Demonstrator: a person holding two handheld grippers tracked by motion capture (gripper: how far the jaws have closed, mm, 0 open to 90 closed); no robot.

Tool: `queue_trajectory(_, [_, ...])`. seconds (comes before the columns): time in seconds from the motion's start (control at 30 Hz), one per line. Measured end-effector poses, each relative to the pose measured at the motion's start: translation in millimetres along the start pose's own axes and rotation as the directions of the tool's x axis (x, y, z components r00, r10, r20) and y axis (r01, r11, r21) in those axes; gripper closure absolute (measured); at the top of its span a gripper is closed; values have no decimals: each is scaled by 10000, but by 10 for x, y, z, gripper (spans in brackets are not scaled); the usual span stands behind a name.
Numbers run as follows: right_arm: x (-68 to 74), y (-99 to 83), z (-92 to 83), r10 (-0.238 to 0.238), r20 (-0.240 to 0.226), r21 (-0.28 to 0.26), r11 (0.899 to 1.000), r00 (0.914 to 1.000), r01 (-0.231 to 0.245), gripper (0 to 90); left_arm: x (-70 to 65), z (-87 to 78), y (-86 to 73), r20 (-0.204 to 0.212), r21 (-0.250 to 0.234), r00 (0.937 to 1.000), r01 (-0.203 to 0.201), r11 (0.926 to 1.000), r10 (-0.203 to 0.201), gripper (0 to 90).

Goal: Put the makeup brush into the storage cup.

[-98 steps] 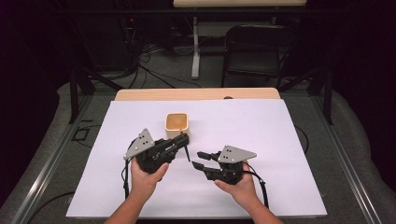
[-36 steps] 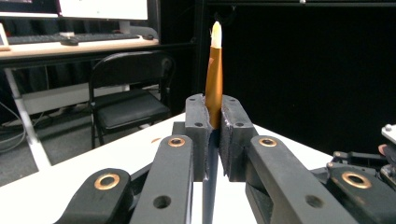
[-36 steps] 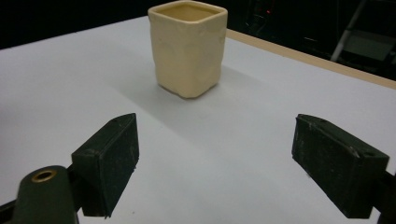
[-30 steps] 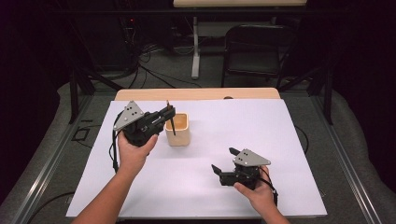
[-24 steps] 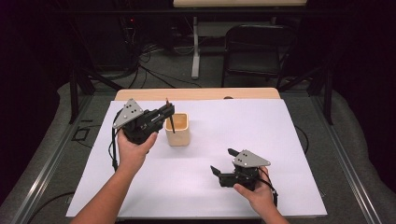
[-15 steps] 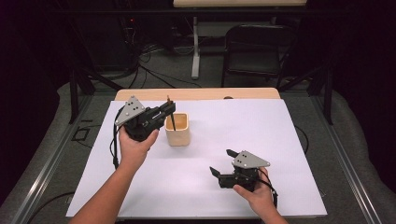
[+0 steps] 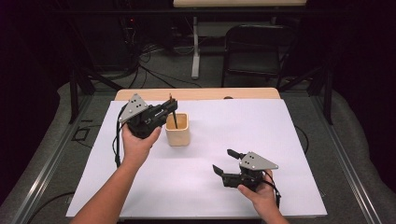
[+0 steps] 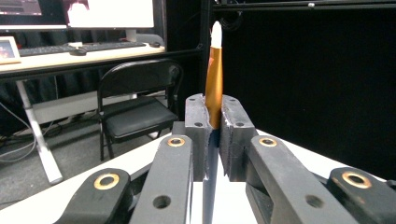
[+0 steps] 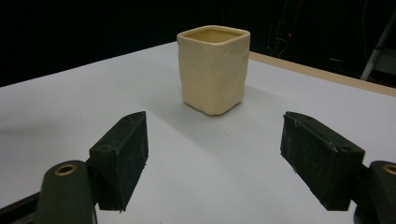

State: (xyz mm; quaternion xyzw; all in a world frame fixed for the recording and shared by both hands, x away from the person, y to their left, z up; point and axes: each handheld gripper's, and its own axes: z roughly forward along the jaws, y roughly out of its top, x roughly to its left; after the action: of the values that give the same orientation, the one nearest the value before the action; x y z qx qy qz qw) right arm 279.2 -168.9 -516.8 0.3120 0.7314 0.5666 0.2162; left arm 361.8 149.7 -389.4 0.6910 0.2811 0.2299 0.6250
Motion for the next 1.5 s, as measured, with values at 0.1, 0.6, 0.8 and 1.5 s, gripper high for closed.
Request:
queue_trajectory(0.1, [-2,-7,-7,-83,-37,-121,9999,10000,83,228,16,19,-5,-46,-65,10000,65,10000,-66,836])
queue_trajectory(0.6, [45,-36,13,-337,-424,-18,9994,9985,337,227,120,115,-8,-184,-111,9998,36,9999,-38,836])
queue_trajectory(0.8, [45,-44,21,-269,-466,26,9996,9986,270,227,131,158,-38,-203,-65,9996,-182,9998,180,836])
queue_trajectory(1.5, [36,-52,19,-235,-396,85,9997,9989,239,221,298,344,-316,-686,369,9975,-116,9993,141,836])
